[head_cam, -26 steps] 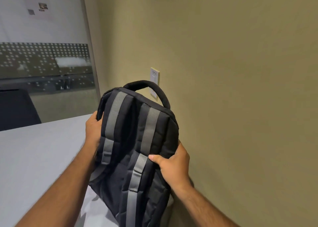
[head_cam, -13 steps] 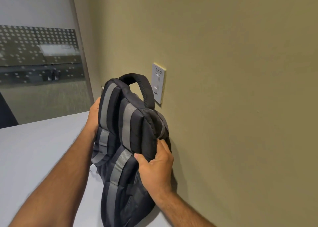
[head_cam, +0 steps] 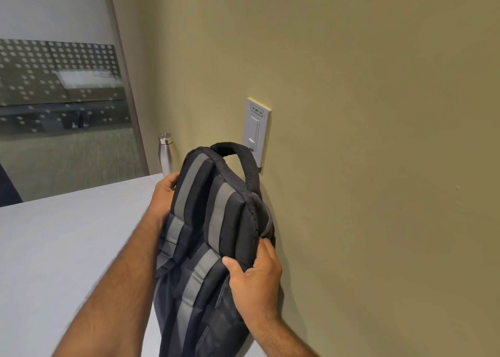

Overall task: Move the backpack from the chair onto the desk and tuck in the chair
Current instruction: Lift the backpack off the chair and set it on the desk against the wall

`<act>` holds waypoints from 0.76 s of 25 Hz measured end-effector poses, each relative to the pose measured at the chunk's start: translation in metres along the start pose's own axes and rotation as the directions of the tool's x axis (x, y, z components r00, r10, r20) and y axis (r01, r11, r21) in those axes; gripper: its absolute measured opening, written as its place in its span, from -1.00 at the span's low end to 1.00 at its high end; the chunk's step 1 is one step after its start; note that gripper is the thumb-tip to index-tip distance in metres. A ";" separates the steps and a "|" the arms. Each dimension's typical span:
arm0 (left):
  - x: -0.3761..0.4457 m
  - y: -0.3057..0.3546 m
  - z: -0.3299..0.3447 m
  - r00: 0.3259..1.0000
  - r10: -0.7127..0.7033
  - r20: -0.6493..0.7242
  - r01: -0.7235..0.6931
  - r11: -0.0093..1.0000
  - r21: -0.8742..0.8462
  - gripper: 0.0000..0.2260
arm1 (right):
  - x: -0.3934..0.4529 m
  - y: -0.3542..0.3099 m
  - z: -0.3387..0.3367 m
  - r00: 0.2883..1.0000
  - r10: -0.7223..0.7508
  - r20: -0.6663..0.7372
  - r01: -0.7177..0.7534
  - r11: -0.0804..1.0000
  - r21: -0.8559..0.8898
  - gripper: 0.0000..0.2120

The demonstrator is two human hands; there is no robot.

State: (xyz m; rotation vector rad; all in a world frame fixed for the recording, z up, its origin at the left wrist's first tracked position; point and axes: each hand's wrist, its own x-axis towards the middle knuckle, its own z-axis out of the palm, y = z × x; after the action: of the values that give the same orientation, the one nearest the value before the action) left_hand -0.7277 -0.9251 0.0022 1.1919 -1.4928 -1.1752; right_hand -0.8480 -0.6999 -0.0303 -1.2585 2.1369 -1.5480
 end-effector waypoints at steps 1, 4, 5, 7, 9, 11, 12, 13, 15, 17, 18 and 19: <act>0.001 0.002 -0.001 1.000 0.016 0.021 -0.017 0.999 0.029 -0.69 | 0.001 0.002 -0.002 1.000 0.002 -0.002 -0.002 1.000 -0.006 -0.52; 0.000 0.007 -0.013 0.999 0.019 0.046 -0.021 0.999 0.035 -0.69 | 0.004 0.003 -0.011 0.999 0.034 0.038 -0.032 0.998 -0.052 -0.40; -0.003 0.009 -0.018 1.000 0.019 0.007 -0.019 0.999 0.041 -0.72 | 0.004 0.004 -0.015 0.998 0.045 0.051 -0.042 0.997 -0.070 -0.36; -0.011 0.013 -0.024 0.993 0.041 -0.114 -0.031 0.996 0.081 -0.75 | 0.005 0.006 -0.023 0.999 0.032 0.043 -0.028 0.995 -0.096 -0.31; -0.032 0.016 -0.024 0.975 0.091 -0.202 -0.066 0.990 0.127 -0.70 | 0.001 0.005 -0.031 0.999 0.001 0.039 0.003 0.994 -0.107 -0.25; -0.064 0.019 -0.024 0.966 0.157 -0.207 -0.111 0.970 0.216 -0.63 | -0.006 0.003 -0.039 0.998 -0.008 0.064 0.017 0.990 -0.138 -0.16; -0.080 0.020 -0.025 0.963 0.199 -0.181 -0.140 0.945 0.297 -0.58 | -0.009 0.003 -0.042 0.996 -0.018 0.085 0.034 0.982 -0.184 -0.12; -0.097 0.021 -0.026 0.959 0.251 -0.133 -0.181 0.901 0.393 -0.53 | -0.014 0.004 -0.046 0.993 -0.033 0.116 0.061 0.968 -0.242 -0.09; -0.135 0.027 -0.026 0.935 0.355 0.009 -0.293 0.758 0.582 -0.42 | -0.026 0.006 -0.059 0.976 -0.079 0.201 0.149 0.919 -0.364 -0.04; -0.174 0.036 -0.026 0.921 0.356 0.160 -0.346 0.556 0.755 -0.28 | -0.041 0.009 -0.074 0.947 -0.138 0.291 0.270 0.833 -0.483 0.00; -0.195 0.038 -0.024 0.928 0.315 0.200 -0.336 0.468 0.817 -0.23 | -0.049 0.011 -0.083 0.929 -0.164 0.332 0.326 0.787 -0.523 0.02; -0.215 0.038 -0.022 0.936 0.276 0.218 -0.318 0.400 0.859 -0.20 | -0.058 0.013 -0.093 0.912 -0.184 0.367 0.372 0.750 -0.547 0.04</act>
State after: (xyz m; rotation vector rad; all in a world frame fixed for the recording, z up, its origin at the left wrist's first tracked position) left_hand -0.6772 -0.7129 0.0284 1.4337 -2.3636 -0.0470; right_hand -0.8757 -0.5936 -0.0191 -1.9483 2.3999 -0.6555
